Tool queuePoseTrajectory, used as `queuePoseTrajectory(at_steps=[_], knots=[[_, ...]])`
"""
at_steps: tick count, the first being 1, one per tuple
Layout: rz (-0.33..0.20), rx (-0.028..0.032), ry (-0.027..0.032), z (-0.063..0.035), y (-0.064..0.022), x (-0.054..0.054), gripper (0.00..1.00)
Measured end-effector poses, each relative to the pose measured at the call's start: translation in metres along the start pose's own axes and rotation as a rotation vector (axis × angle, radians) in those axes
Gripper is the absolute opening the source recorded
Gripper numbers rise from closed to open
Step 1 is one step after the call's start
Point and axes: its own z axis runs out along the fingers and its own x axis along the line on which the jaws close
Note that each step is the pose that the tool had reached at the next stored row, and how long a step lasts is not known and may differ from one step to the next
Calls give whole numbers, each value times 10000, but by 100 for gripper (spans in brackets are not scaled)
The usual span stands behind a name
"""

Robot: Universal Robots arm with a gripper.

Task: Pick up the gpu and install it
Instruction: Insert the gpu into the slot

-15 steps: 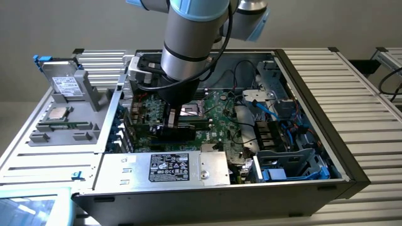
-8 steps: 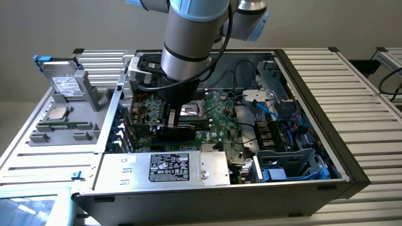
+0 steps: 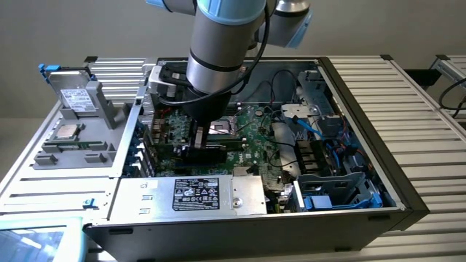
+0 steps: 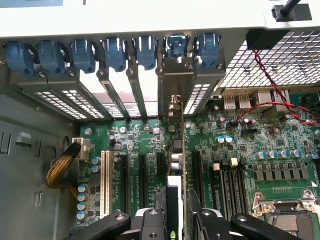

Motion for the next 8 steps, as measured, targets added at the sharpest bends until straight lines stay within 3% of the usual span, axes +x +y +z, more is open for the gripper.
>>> queuePoseTrajectory(at_steps=[8], knots=[[4, -1, 0, 4, 19, -9, 28]])
